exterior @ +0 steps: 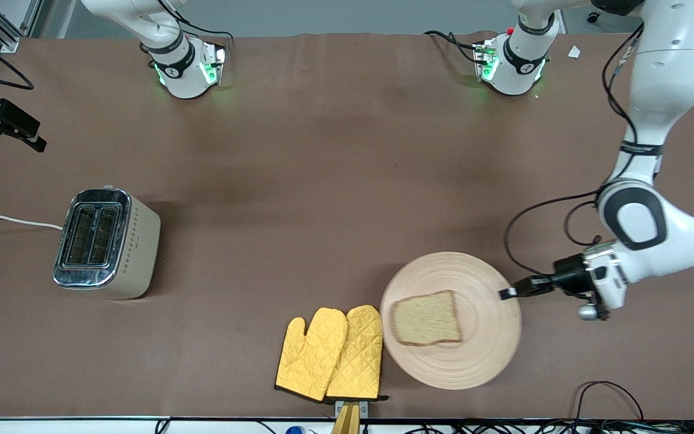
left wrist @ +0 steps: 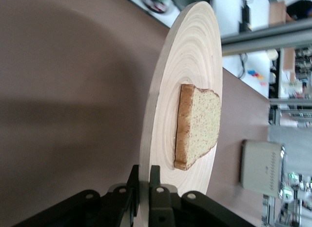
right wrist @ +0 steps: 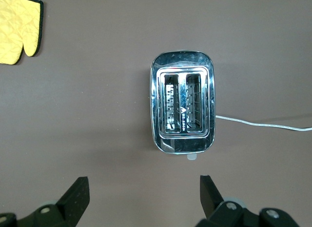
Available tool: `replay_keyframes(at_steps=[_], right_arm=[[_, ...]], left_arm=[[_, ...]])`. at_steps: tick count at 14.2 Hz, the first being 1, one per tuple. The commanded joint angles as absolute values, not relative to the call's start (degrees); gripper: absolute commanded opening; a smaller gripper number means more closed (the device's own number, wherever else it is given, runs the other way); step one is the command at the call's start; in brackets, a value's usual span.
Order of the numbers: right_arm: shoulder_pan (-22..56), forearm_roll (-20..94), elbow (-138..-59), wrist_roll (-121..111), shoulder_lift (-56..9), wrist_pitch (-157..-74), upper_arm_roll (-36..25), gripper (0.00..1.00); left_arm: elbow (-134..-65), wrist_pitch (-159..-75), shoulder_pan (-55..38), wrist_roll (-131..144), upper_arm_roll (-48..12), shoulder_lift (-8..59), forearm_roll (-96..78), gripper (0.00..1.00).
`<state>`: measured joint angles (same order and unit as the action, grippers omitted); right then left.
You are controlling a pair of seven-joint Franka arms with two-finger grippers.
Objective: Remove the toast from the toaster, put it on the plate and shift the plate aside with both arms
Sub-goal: 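Drag the plate with the left gripper away from the oven mitts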
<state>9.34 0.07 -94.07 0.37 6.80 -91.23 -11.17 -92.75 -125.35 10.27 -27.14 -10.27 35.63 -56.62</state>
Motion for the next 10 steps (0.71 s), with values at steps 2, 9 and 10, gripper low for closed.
replay_keyframes(at_steps=[2, 9, 10], right_arm=[[9.4, -0.97, -93.96, 0.97, 7.47, -90.62, -10.99, 1.0], [0.99, -0.79, -93.87, 1.14, 7.47, -90.53, -1.79, 1.0], [0.1, -0.79, -93.87, 1.14, 7.47, -90.53, -0.8, 1.0]], left_arm=[[-97.29, -124.54, 18.52, -31.97, -11.16, 34.62, -54.86, 0.0], [-97.3, -115.94, 27.58, -34.63, -11.16, 36.82, -49.59, 0.0], [-97.21, -115.41, 28.12, -34.72, -11.16, 37.35, -49.31, 0.0]])
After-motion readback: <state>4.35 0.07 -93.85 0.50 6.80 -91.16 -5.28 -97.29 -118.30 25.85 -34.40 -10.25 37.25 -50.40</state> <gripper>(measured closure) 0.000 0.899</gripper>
